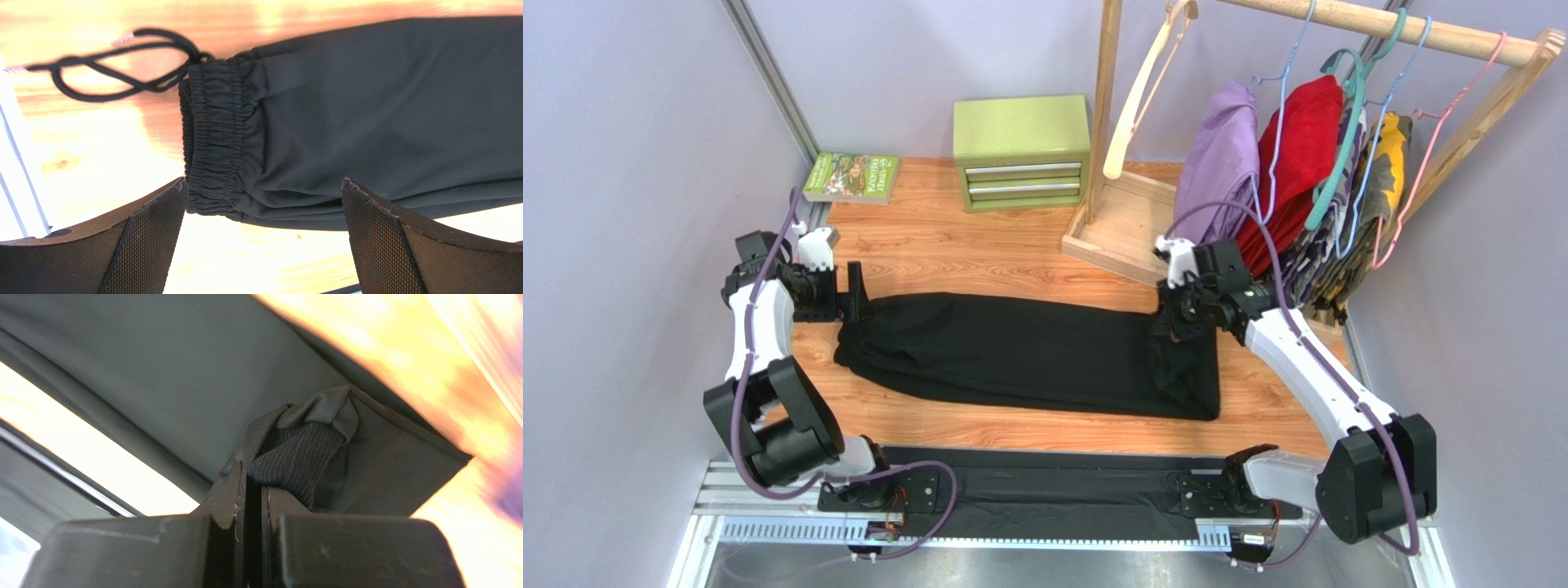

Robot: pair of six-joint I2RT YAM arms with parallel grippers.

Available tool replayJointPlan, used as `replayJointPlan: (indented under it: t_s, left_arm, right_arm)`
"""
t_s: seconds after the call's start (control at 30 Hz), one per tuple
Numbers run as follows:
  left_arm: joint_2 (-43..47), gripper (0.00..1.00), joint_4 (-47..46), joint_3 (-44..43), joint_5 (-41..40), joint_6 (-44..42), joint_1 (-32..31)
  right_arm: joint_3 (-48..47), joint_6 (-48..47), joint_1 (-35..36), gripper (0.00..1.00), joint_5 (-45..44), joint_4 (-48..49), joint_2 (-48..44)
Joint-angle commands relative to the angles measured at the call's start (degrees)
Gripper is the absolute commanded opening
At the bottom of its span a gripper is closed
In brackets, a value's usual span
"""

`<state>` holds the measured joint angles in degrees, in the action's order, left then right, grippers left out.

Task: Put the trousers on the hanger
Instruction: Fold the trousers

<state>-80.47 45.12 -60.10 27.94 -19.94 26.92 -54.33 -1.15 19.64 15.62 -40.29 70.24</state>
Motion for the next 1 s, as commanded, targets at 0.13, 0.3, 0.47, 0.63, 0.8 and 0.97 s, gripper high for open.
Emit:
replayJointPlan:
  t_s: [0.13,0.3,0.47,0.63,0.8,0.97]
  left_arm:
    - [-6.4,1.00,-2.0,-0.3,-5.1,0.1,0.3]
    - [-8.7,0.97,-3.2,0.8,-5.4,1.6,0.2]
    - [-11.1,0.83,-4.1,1.6,-6.1,1.6,0.2]
    - [-13.2,0.63,-5.3,2.8,-6.1,1.2,0.2]
    - [-15.1,0.57,-4.6,2.7,-4.4,1.2,0.2]
    - [-15.3,0.56,-4.2,2.7,-3.9,0.5,0.2]
  right_arm:
    - [-14.0,20.4,14.9,0.00,-8.8,9.1,10.7]
    - [-25.1,25.7,20.8,0.00,-7.7,10.5,21.6]
    - [-36.4,29.3,25.4,0.00,-6.6,10.3,30.4]
    - [-48.2,33.5,28.3,0.00,-4.6,9.9,38.7]
    - [-56.2,36.5,31.5,0.00,-3.9,9.2,45.2]
    - [-65.2,40.2,33.4,0.00,-2.6,9.4,53.1]
